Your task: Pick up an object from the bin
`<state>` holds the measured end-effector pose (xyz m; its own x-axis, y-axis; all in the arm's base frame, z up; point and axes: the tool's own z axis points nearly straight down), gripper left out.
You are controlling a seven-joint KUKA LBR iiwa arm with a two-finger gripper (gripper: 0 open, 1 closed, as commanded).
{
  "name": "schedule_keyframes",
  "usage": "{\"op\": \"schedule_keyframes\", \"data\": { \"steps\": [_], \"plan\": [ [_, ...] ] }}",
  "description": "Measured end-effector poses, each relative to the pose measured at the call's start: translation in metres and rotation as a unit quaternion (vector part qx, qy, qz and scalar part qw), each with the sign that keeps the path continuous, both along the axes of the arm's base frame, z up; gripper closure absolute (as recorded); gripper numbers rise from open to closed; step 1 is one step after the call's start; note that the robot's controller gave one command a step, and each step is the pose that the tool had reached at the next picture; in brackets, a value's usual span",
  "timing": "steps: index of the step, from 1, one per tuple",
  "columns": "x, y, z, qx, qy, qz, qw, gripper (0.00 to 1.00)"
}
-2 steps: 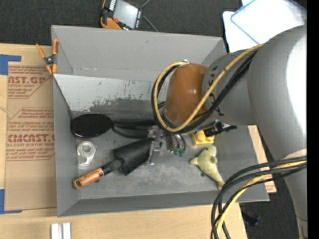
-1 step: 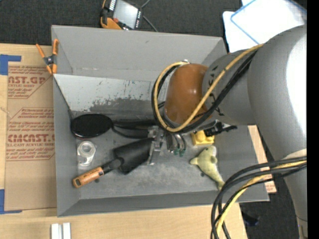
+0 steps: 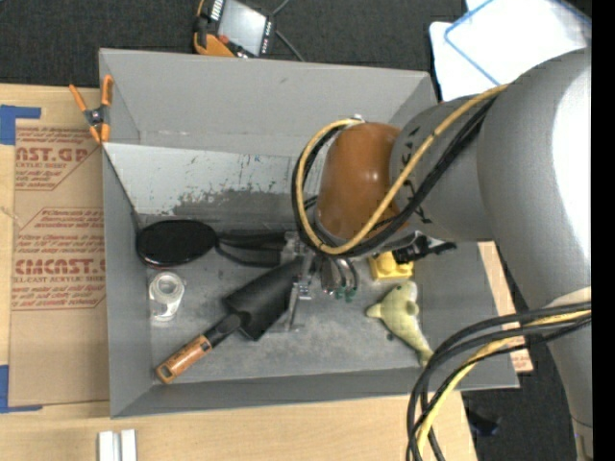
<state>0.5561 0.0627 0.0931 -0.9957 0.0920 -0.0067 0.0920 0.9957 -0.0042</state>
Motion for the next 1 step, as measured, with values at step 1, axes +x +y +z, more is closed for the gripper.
{"op": "schedule_keyframes", "data": {
  "steps": [1],
  "plan": [
    [0.0, 0.0, 0.0, 0.0, 0.0, 0.0, 1.0, 0.0]
  ]
}}
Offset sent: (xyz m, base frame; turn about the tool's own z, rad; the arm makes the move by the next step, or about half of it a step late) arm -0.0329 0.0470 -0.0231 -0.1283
